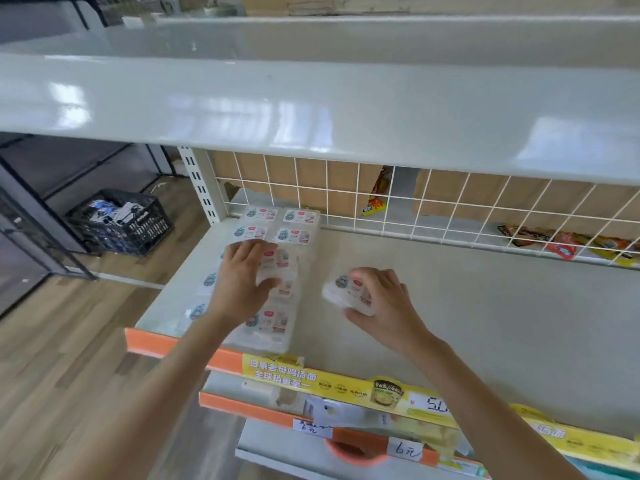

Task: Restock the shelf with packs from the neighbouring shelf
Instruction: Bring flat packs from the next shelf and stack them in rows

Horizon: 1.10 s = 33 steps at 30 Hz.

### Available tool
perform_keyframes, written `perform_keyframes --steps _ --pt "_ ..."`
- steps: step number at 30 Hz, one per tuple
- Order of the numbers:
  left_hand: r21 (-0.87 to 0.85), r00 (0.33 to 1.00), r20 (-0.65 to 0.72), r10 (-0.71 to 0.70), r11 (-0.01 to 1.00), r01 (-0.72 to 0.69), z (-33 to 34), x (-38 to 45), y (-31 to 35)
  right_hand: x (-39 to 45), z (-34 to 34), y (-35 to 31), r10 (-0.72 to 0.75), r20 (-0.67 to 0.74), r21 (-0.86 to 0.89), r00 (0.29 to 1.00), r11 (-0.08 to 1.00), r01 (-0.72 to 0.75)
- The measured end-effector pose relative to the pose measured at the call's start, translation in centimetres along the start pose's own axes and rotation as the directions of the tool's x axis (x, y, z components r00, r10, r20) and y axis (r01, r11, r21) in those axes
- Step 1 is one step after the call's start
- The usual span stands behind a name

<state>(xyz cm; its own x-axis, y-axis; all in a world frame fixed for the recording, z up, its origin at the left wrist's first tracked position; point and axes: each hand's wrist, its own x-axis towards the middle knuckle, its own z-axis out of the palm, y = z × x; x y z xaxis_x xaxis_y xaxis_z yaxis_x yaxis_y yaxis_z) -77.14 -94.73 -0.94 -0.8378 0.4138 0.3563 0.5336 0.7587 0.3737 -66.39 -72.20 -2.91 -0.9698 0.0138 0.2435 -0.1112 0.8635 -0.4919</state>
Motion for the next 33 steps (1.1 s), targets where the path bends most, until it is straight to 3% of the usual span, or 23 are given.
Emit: perform_keyframes --steps 4,9,14,18,22,28,33 --pt "0.1 0.992 0.094 -0.083 0.992 0.073 -2.1 1.8 -3.6 4.0 1.6 -4.7 -0.149 0.018 0.007 0.989 0.989 0.148" --pt "0.217 0.999 0.033 -0.039 0.976 0.031 -1.9 -0.2 -4.2 7.2 4.1 -5.9 -0.216 0.046 -0.094 0.975 0.971 0.22" --pt "0.195 0.993 0.117 0.015 0.98 -0.038 -1.2 -2.0 -4.1 10.6 4.9 -5.5 -0.12 -0.094 -0.275 0.988 0.957 0.09" --pt "0.252 0.981 0.194 -0.014 0.967 -0.036 -1.3 -1.1 -4.2 13.7 4.6 -5.2 0.038 0.035 -0.3 0.999 0.954 -0.026" --pt "0.277 0.963 0.263 -0.051 0.96 -0.025 -1.0 1.1 -4.2 15.0 4.4 -5.4 0.178 0.246 -0.356 0.953 0.931 -0.082" --pt "0.284 0.937 0.337 -0.09 0.959 -0.01 0.9 7.3 -4.7 14.2 4.6 -6.2 0.185 0.155 -0.438 0.97 0.893 -0.1" --pt "0.267 0.914 0.397 -0.081 0.963 -0.031 1.5 9.5 -4.8 14.3 4.4 -6.1 0.198 0.205 -0.445 0.959 0.891 -0.089"
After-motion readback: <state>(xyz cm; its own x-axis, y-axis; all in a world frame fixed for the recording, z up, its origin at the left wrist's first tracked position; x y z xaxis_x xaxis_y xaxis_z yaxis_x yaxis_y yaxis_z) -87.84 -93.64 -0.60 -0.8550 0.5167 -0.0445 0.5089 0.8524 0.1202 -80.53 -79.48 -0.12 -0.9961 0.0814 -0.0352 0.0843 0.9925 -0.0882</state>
